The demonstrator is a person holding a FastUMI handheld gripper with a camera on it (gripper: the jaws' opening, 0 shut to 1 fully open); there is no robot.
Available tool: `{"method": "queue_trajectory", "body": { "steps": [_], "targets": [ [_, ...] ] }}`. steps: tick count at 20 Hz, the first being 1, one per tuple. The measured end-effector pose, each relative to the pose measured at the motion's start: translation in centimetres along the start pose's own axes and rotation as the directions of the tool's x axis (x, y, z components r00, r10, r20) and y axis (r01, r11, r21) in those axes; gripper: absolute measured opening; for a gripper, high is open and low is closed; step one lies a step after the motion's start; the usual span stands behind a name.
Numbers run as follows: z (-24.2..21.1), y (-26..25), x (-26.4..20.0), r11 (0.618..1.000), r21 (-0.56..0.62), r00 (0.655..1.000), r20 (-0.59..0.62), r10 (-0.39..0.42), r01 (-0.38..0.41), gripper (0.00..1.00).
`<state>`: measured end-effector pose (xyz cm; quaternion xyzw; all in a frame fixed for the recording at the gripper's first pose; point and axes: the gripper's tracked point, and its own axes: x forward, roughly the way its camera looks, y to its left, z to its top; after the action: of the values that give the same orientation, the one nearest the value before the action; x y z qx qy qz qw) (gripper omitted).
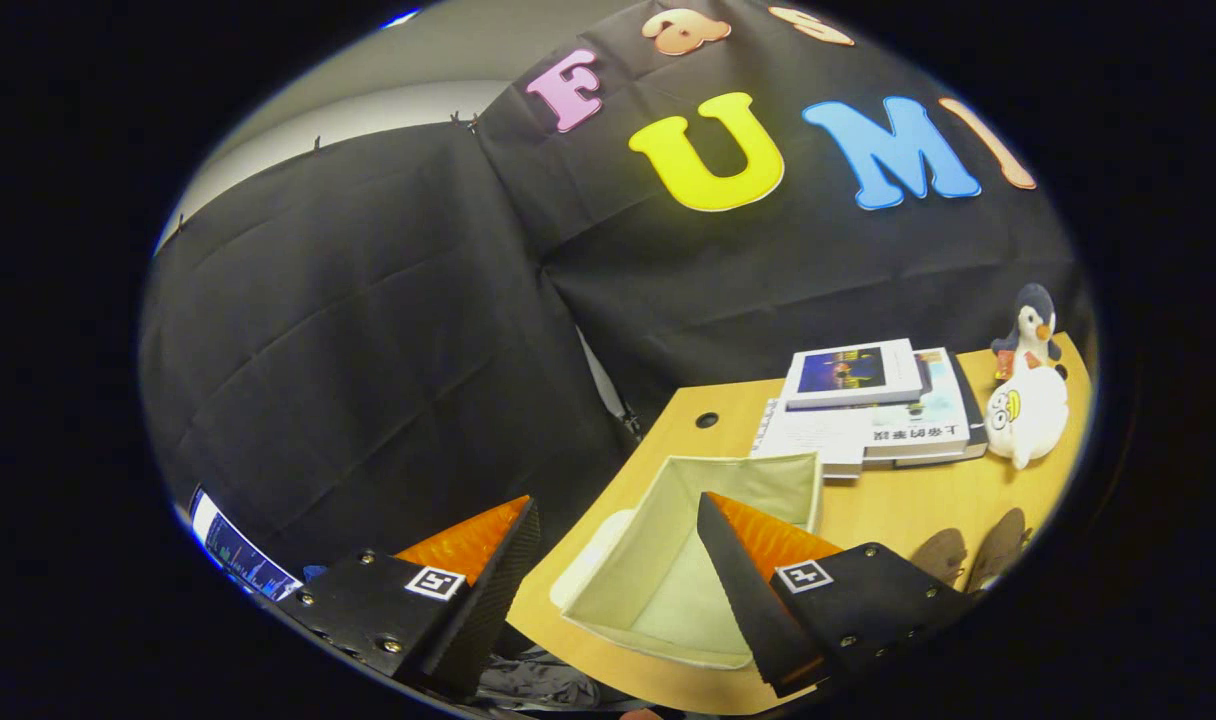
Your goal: Open the storage box then place both shoes into the box .Put the left shoe in first, then the right shoe, with the right side of both shoes facing outward in a uniform manner.
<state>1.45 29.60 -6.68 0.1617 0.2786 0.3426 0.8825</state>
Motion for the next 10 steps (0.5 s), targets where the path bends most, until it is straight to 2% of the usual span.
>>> {"method": "queue_trajectory", "body": {
  "steps": [4, 10],
  "targets": [
    [0.1, -5.6, -2.1, 0.995, -0.012, 0.995, 0.015, -0.102, 0.102, 0.97],
    [-1.6, -14.1, -4.9, 0.968, -0.002, 0.968, 0.003, -0.25, 0.25, 0.97]
  ]
}}
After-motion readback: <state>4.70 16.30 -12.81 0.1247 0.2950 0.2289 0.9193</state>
